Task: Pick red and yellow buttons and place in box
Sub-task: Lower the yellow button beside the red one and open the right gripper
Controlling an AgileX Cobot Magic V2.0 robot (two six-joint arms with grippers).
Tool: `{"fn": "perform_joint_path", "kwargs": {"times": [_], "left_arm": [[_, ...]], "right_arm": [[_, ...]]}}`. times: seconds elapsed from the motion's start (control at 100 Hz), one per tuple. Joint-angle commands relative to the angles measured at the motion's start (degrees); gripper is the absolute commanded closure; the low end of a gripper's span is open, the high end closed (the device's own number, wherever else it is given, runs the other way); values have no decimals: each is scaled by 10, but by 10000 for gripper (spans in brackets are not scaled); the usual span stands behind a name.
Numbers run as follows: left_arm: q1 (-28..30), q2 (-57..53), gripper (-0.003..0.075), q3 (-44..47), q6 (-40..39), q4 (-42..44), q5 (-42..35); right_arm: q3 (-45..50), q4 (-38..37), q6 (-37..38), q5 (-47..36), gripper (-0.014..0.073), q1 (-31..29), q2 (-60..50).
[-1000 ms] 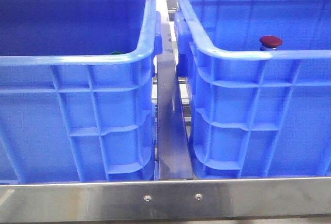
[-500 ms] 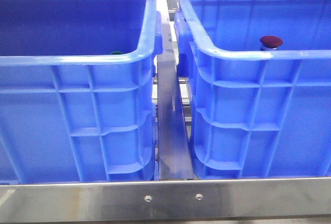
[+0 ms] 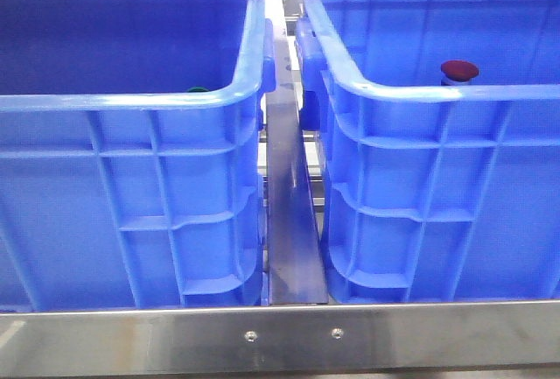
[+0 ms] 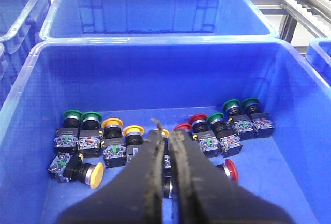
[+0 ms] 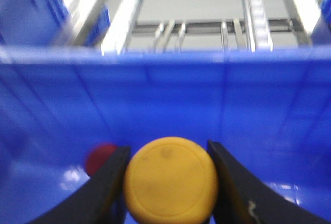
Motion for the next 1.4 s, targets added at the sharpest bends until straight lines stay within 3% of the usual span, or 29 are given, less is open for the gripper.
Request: {"fn": "perform_joint_path", "kwargs": {"times": [0.0,0.52,0.92,1.02,1.21,1.39], "left_arm": [[3,6,739,-14,-6,-5,-45],[3,6,739,-14,-6,-5,-45],[3,6,739,-14,-6,-5,-45],[3,6,739,-14,-6,-5,-45],[3,6,739,-14,-6,-5,-45],[3,6,739,-14,-6,-5,-45]], "right_arm": [[-29,83,-56,46,389,-3,28],[-167,83,-71,64,389,-3,228],[-171,83,-82,47,382,-3,269],[-164,83,-82,47,313,-3,268],[-150,83,-81,50,85,-3,263],[-142,83,-79,51,30,-3,233]]}}
